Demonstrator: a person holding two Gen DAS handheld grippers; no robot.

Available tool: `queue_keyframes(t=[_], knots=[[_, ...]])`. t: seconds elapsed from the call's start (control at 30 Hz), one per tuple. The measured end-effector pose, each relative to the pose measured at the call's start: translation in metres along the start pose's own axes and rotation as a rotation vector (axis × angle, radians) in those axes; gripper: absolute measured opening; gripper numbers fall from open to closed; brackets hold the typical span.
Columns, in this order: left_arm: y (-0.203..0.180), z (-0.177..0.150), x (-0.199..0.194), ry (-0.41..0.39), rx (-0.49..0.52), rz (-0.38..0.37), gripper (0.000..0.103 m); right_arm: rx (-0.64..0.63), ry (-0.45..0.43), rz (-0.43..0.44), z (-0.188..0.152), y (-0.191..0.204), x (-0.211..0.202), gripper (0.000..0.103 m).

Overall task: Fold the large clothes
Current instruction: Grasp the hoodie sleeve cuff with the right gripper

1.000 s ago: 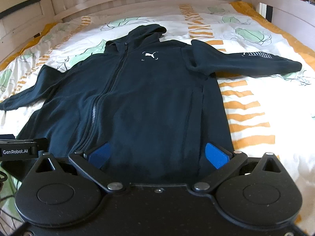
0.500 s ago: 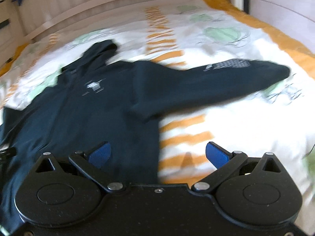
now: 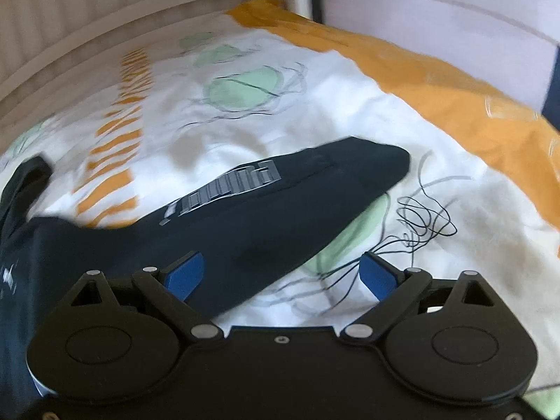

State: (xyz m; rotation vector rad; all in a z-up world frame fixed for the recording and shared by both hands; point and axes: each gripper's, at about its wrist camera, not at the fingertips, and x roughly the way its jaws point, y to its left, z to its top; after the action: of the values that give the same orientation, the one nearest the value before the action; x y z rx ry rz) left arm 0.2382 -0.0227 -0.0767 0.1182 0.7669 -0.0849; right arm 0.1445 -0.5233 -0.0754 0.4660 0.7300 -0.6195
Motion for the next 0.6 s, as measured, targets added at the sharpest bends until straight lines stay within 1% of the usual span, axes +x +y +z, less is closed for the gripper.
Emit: queue_keyframes(t=[0.03, 0.07, 0.1, 0.17, 0.27, 0.37, 0.4, 0.43, 0.47, 0.5, 0.53, 0.57, 0.6], knots=[[-0.001, -0.003, 0.005, 0.012, 0.005, 0.000, 0.102, 0.019, 0.004, -0.002, 0.003, -0.004, 0.006, 0.094], [0.000, -0.007, 0.008, 0.005, 0.000, -0.006, 0.102, 0.036, 0.006, -0.008, 0.007, -0.007, 0.013, 0.094], [0.002, -0.012, 0.007, -0.021, -0.014, -0.016, 0.103, 0.045, 0.004, -0.013, 0.008, -0.008, 0.018, 0.094], [0.005, -0.017, 0.007, -0.046, -0.035, -0.030, 0.103, 0.046, -0.008, -0.021, 0.009, -0.009, 0.022, 0.094], [0.002, -0.017, 0.007, -0.043, -0.028, -0.023, 0.103, 0.027, -0.017, -0.010, 0.013, -0.009, 0.030, 0.092], [-0.002, -0.018, 0.008, -0.051, -0.014, -0.006, 0.103, 0.032, -0.026, 0.004, 0.017, -0.010, 0.035, 0.084], [-0.002, -0.019, 0.007, -0.054, -0.014, -0.005, 0.103, 0.037, -0.031, 0.006, 0.017, -0.011, 0.035, 0.077], [-0.001, -0.018, 0.009, -0.054, -0.016, -0.005, 0.103, 0.047, -0.038, 0.012, 0.018, -0.012, 0.035, 0.066], [-0.001, -0.019, 0.010, -0.055, -0.017, -0.006, 0.103, 0.060, -0.041, 0.029, 0.018, -0.014, 0.035, 0.058], [-0.001, -0.019, 0.010, -0.056, -0.017, -0.005, 0.103, 0.077, -0.034, 0.060, 0.018, -0.017, 0.035, 0.037], [-0.001, -0.019, 0.011, -0.056, -0.017, -0.005, 0.103, 0.095, -0.029, 0.077, 0.018, -0.019, 0.034, 0.026], [-0.001, -0.018, 0.011, -0.055, -0.018, -0.005, 0.103, 0.099, -0.033, 0.074, 0.019, -0.019, 0.032, 0.025], [-0.002, -0.019, 0.011, -0.055, -0.018, -0.006, 0.103, 0.089, -0.041, 0.068, 0.020, -0.018, 0.028, 0.019]])
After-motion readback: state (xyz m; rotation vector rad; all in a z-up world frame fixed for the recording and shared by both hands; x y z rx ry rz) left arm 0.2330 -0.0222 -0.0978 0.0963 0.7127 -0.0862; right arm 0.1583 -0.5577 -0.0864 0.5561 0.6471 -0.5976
